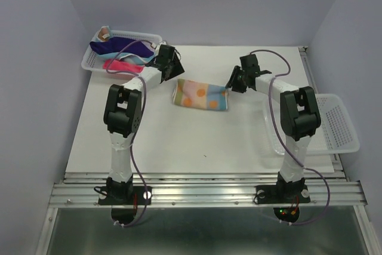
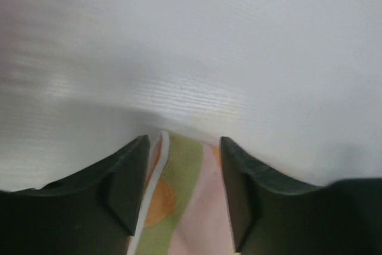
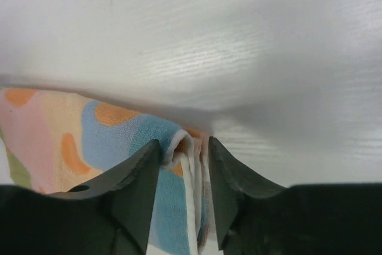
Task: Fold and stack the towels
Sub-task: Fold the towel, then neatly place the folded towel into the bin, then grab crumpled towel
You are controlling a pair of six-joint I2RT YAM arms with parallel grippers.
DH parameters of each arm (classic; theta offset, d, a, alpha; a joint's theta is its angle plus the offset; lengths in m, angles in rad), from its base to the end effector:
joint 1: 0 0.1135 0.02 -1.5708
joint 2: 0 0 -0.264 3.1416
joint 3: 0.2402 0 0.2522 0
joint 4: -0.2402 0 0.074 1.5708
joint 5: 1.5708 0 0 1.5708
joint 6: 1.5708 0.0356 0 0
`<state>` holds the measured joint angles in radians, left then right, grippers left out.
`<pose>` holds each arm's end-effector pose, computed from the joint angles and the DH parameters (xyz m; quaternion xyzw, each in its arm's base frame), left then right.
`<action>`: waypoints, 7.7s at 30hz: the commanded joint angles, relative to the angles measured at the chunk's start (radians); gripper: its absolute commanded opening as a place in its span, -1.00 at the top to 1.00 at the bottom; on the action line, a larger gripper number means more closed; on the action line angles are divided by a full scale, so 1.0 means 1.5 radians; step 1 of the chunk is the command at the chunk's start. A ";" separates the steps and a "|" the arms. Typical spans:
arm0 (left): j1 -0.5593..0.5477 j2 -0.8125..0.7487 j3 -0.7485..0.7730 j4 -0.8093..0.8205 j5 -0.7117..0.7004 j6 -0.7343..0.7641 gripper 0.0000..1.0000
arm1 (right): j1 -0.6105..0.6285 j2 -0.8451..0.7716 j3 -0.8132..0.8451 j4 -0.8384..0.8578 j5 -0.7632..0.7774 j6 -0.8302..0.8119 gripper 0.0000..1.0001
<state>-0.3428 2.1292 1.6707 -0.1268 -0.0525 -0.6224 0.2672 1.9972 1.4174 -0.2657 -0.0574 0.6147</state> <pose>0.4691 -0.1654 0.2223 -0.1350 0.8704 -0.1990 0.4296 0.4235 0.1180 0.1879 0.1515 0.9223 0.1756 0.3092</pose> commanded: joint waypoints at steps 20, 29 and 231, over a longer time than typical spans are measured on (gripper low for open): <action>0.010 -0.330 -0.379 0.114 0.014 0.006 -0.98 | 0.055 -0.019 -0.031 -0.023 0.063 -0.093 -0.34; 0.010 -0.394 -0.471 0.124 -0.003 0.002 -0.97 | 0.082 0.043 -0.001 -0.070 0.122 -0.053 0.16; 0.288 -0.426 0.228 -0.073 0.275 0.188 1.00 | 0.023 -0.507 -0.347 0.232 0.075 -0.154 -1.00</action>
<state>0.1268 1.5833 1.9297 -0.3099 0.2298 -0.3378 0.2962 1.3155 0.9401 0.0048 0.0700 0.3668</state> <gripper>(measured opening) 0.026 0.999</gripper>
